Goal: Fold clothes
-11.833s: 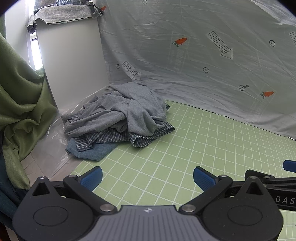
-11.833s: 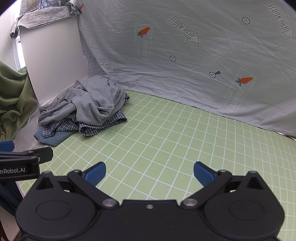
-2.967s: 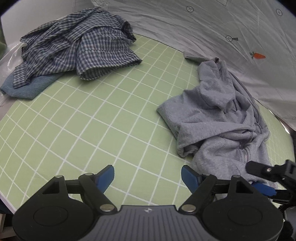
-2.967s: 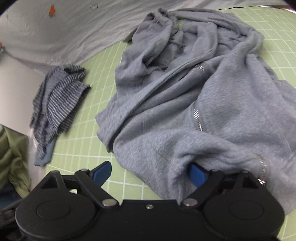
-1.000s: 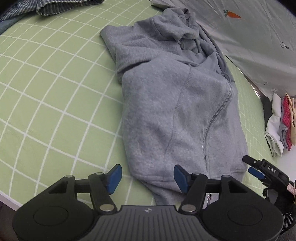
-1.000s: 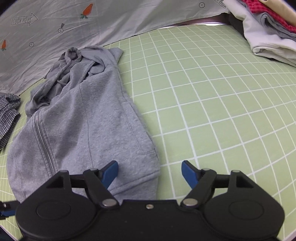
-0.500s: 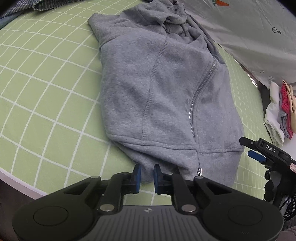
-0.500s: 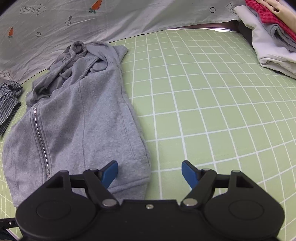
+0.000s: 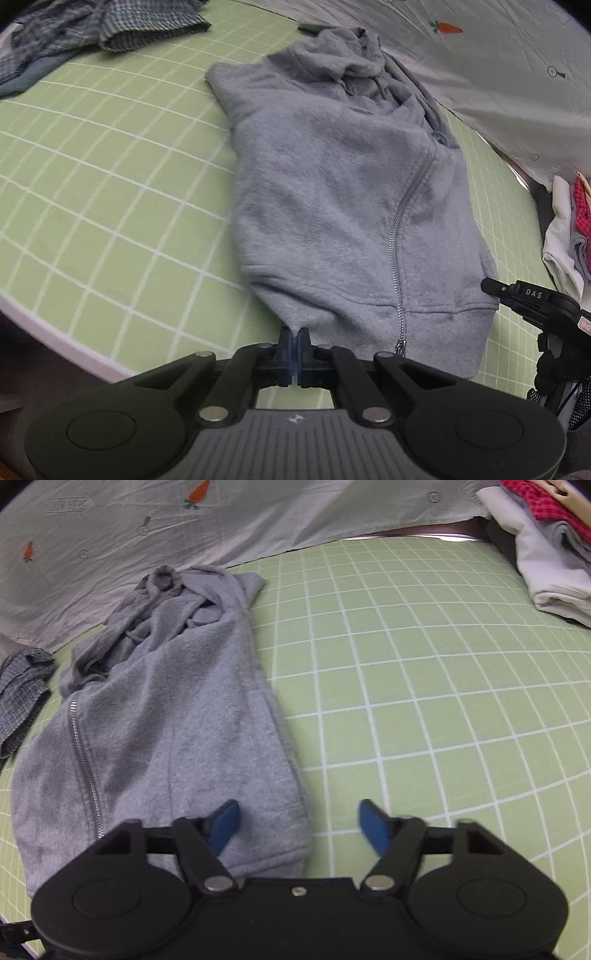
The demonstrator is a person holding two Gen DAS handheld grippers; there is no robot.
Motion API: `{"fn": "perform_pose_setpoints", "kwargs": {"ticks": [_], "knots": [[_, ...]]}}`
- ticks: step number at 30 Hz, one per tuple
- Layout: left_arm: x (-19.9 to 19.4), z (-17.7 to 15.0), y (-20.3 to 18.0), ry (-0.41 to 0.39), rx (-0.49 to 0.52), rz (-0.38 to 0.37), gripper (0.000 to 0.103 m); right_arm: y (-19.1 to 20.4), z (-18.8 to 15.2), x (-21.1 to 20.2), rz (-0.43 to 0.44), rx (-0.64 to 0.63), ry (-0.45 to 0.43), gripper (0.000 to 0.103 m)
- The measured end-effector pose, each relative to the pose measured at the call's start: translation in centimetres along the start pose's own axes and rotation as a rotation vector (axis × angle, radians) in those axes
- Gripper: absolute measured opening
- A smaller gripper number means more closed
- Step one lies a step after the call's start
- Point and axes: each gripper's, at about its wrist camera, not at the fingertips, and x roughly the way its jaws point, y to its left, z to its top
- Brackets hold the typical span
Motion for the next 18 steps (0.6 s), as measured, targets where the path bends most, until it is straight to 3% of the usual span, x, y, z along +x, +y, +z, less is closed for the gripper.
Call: {"fn": "perform_pose_setpoints", "kwargs": {"ticks": [1,3,7,9,10,11,12,15,18], "knots": [[-1.3,-0.2,1.0,-0.015,-0.016,0.009,0.002,0.2,0.1,0.0,0.018,-0.010,0.002,0.015],[-3.0,-0.7,3.0,-0.040,-0.061,0.025,0.003,0.9,0.2,-0.9,0.022,-0.053,-0.011,0.013],[-1.8,-1.4,5.0,-0.010,-0.134,0.055,0.004,1.2,-0.9,-1.9,0.120,-0.011,0.014,0.015],[-1.0,-1.4,4.2,0.013,-0.112,0.103,0.005,1.4,-1.2,-1.7,0.107,-0.016,0.022,0.027],[-1.0,-1.3,3.8,0.000,-0.094,0.122,0.005,1.5,-1.3,-1.5,0.084,-0.017,0.022,0.043],[-1.1,-1.0,3.7,-0.013,-0.089,0.114,0.012,1.2,-1.1,-1.3,0.072,-0.004,0.023,0.054],[-1.2,-0.7,3.6,-0.026,-0.085,0.107,0.026,0.8,-0.8,-1.1,0.062,0.012,0.024,0.056],[-1.2,0.5,4.1,-0.078,-0.099,0.095,0.049,0.0,-0.1,-0.5,0.092,0.081,0.016,0.063],[0.0,2.3,4.1,-0.093,-0.090,0.080,0.057,-0.2,0.5,0.1,0.103,0.100,0.002,0.067]]}}
